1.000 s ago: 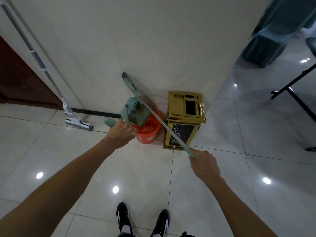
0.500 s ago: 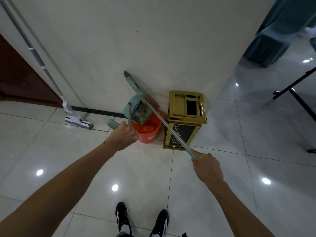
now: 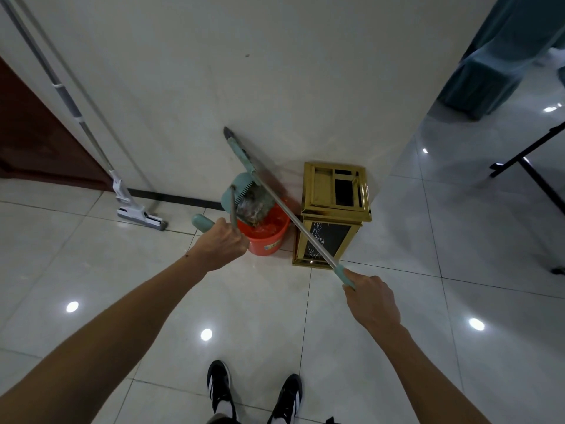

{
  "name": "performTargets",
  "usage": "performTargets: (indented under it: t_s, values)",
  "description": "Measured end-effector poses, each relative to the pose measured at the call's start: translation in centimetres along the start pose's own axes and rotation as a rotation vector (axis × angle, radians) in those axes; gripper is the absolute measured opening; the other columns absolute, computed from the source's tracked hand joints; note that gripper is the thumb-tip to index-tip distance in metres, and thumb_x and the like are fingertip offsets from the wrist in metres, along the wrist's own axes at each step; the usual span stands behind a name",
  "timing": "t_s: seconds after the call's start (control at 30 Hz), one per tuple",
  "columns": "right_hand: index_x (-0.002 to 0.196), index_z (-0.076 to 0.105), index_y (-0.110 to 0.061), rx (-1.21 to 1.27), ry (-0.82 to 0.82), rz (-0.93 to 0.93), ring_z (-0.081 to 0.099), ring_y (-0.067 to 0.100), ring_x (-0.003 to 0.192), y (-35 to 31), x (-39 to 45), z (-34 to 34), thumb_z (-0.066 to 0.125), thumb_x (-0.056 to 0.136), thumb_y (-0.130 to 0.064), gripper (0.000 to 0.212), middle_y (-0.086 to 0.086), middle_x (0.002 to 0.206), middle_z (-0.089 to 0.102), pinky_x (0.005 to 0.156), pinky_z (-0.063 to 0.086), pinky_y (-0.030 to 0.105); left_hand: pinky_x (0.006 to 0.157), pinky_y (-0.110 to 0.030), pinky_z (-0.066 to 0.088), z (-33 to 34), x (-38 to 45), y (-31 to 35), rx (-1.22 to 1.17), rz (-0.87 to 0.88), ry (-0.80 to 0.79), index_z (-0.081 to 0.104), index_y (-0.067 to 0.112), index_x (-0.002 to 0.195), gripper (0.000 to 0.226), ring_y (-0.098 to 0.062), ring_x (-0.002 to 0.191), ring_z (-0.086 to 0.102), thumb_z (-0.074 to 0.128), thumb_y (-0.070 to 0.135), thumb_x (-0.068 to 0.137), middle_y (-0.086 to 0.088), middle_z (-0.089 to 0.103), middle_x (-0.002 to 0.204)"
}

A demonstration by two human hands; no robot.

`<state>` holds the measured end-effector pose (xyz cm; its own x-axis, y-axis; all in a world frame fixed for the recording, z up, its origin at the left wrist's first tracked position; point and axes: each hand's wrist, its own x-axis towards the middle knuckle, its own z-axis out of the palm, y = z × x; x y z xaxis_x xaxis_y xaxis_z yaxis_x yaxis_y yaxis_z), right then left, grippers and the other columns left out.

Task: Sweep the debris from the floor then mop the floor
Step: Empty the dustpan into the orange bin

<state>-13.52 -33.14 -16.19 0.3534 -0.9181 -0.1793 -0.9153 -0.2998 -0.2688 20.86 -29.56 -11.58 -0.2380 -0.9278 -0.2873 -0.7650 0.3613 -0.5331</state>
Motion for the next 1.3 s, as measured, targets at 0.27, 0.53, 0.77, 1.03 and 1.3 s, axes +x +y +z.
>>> performTargets:
  t_s: [0.27,0.53,0.77,1.03,1.3]
  values:
    - [0.142,0.052,-0.026,-0.007,-0.011,0.011,0.060,0.008,0.066,-0.1,0.0,-0.3,0.056,0.099,-0.035,0.045,-0.005,0.087,0.066,0.069,0.055,0.021,0.050,-0.033,0.029,-0.4,0.1,-0.2,0.011,0.006,-0.030,0.059,0.011,0.072,0.022,-0.020,0.047,0.033,0.081,0.012,0.072,-0.009,0.033,0.056]
    - [0.142,0.052,-0.028,0.020,-0.005,0.000,0.057,0.007,0.062,-0.2,-0.7,0.1,0.057,0.099,-0.033,0.044,-0.008,0.080,0.059,0.063,0.052,0.018,0.050,-0.032,0.027,-1.1,0.1,-1.2,-0.016,0.013,-0.024,0.059,0.011,0.069,0.027,-0.019,0.046,0.030,0.085,0.018,0.069,-0.008,0.027,0.055]
    - [0.144,0.050,-0.028,0.027,-0.006,0.007,0.055,0.006,0.063,-0.1,-1.3,0.4,0.056,0.100,-0.034,0.045,-0.009,0.080,0.058,0.065,0.053,0.019,0.054,-0.034,0.031,-0.9,-0.2,-1.2,0.027,0.041,-0.031,0.061,0.012,0.082,0.016,-0.019,0.053,0.038,0.075,0.020,0.083,-0.007,0.037,0.061]
    - [0.145,0.049,-0.027,0.023,-0.002,0.019,0.053,0.005,0.063,-0.2,-1.4,0.4,0.056,0.099,-0.035,0.046,-0.010,0.081,0.055,0.063,0.046,0.015,0.050,-0.033,0.029,-1.0,-0.3,-0.8,0.066,0.029,-0.057,0.051,0.011,0.067,0.029,-0.020,0.045,0.033,0.079,0.013,0.073,-0.009,0.029,0.052]
    - [0.145,0.049,-0.026,0.036,-0.026,0.037,0.056,0.006,0.065,-0.3,-1.6,0.6,0.056,0.099,-0.035,0.047,-0.009,0.082,0.057,0.066,0.052,0.018,0.050,-0.032,0.028,-1.7,-0.3,-1.7,-0.033,0.008,0.038,0.059,0.014,0.063,0.029,-0.021,0.043,0.037,0.088,0.016,0.061,-0.007,0.037,0.049]
